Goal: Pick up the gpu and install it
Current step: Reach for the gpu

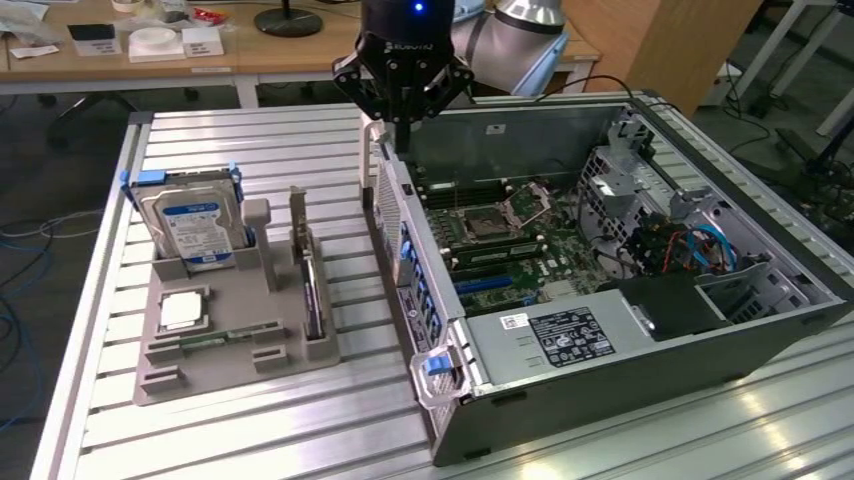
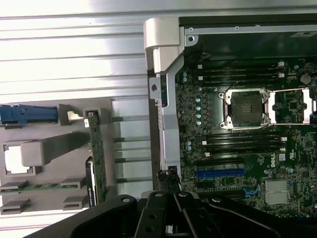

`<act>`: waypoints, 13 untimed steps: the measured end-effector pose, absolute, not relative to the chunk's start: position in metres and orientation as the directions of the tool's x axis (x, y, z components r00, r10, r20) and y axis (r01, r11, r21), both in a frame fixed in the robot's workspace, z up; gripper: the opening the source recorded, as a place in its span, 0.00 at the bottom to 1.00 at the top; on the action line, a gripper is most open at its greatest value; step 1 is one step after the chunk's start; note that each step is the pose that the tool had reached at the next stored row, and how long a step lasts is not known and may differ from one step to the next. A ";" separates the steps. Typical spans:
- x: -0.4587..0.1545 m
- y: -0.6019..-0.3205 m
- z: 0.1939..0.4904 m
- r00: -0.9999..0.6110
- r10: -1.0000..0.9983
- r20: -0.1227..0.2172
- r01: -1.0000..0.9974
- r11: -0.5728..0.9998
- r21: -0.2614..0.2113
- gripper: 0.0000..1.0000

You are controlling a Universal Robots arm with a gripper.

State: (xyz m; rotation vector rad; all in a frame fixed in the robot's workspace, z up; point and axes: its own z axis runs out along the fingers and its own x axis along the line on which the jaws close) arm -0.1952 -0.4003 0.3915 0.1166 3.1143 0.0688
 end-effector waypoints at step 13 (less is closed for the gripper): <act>-0.206 -0.401 0.391 -0.997 0.075 -0.023 0.074 0.996 0.045 0.11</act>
